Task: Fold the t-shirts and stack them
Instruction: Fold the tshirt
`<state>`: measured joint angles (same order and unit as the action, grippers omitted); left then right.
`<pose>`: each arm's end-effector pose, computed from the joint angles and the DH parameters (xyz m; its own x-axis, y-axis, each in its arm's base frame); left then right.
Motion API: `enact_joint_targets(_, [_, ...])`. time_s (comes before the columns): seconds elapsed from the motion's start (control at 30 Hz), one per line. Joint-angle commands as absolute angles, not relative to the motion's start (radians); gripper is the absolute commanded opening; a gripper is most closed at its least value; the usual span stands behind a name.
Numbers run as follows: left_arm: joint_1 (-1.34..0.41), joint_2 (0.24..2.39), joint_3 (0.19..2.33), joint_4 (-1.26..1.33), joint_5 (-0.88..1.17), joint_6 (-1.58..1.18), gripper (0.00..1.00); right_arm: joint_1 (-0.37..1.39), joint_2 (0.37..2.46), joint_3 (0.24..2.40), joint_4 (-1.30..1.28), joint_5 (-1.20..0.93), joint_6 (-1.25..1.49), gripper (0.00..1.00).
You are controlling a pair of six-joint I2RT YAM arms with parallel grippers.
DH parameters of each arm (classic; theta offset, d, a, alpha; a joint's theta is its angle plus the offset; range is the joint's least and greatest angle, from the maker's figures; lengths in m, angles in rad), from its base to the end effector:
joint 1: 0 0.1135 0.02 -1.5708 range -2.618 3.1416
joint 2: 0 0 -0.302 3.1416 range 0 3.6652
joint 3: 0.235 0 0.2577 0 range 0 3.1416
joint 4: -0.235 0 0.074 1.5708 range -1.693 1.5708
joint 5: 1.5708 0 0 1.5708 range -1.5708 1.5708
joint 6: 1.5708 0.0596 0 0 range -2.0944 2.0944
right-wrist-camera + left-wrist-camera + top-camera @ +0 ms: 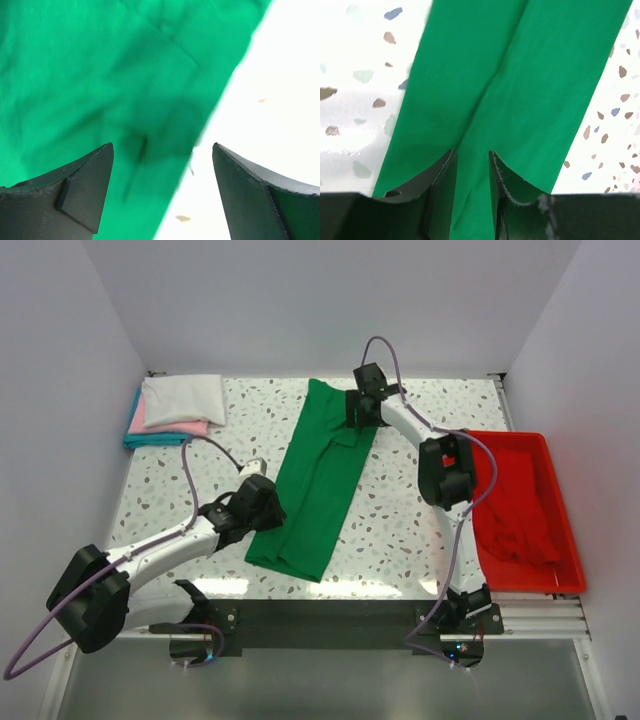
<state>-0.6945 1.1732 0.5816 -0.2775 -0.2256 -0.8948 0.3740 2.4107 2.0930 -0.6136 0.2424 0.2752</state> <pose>0.1851 -0.1368 0.2011 -0.7672 -0.3505 -0.5372 -0.1369 0.9077 -0.3967 0.5455 0.1987 0.1880 -0.7790 -0.0223 -0.6267 -0.0100 0.9997 -0.0232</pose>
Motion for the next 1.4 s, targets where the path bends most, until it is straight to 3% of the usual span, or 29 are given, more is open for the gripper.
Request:
enact_joint_targets(0.0, [-0.696,1.219,0.644,-0.262,-0.232,-0.809,0.37,0.376,2.198,2.008,-0.612,0.262,0.305,0.83])
enact_joint_targets(0.13, [-0.698,1.278,0.649,-0.206,-0.129,-0.764,0.32,0.388,2.051,1.823,-0.554,0.256,0.334,0.83])
enact_joint_targets(0.23, [-0.698,1.27,0.62,-0.221,-0.208,-0.792,0.3,0.403,1.935,1.685,-0.523,0.245,0.356,0.83])
enact_joint_targets(0.5, [-0.695,1.224,0.6,-0.221,-0.27,-0.77,0.52,0.586,1.677,1.29,-0.413,0.311,0.437,0.82])
enact_joint_targets(0.77, [-0.678,1.261,0.578,-0.166,-0.158,-0.738,0.51,0.857,1.487,0.982,-0.287,0.336,0.59,0.69])
enact_joint_targets(1.0, [-0.661,1.281,0.569,-0.144,-0.094,-0.704,0.47,1.138,1.416,0.859,-0.264,0.443,0.738,0.64])
enact_joint_targets(1.37, [-0.661,1.301,0.571,-0.124,-0.008,-0.664,0.4,1.298,1.454,0.812,-0.245,0.499,0.841,0.63])
